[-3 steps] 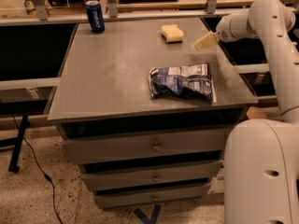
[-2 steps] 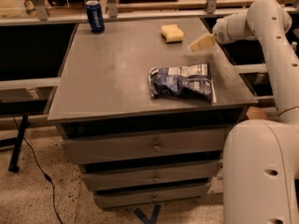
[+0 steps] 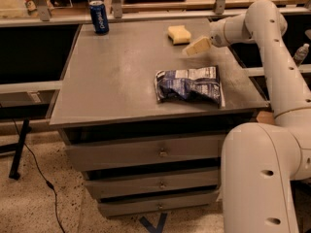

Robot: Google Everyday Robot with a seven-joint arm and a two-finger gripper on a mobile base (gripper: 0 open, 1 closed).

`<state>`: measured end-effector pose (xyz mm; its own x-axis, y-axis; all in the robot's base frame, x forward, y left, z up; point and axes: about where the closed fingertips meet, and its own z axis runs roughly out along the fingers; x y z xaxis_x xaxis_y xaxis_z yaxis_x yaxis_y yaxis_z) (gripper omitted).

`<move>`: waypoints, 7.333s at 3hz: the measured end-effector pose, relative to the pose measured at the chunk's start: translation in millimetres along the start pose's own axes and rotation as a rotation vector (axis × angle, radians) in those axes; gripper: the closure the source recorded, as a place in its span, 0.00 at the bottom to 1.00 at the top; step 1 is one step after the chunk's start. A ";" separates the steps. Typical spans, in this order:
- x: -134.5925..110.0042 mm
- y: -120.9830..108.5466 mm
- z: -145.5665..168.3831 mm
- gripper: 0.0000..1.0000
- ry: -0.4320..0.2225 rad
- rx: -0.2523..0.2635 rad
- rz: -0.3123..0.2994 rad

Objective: Move sponge near blue chip bag

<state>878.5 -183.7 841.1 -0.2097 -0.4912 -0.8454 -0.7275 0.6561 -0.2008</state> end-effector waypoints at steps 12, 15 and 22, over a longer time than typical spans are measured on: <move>-26.6 20.6 36.7 1.00 -0.163 -0.046 0.147; -63.9 47.6 -46.3 1.00 -0.177 -0.168 0.091; -20.2 151.0 -158.8 0.00 -0.128 -0.566 0.116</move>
Offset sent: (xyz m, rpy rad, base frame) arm -0.0019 0.0198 0.0032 0.0275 0.0045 0.0451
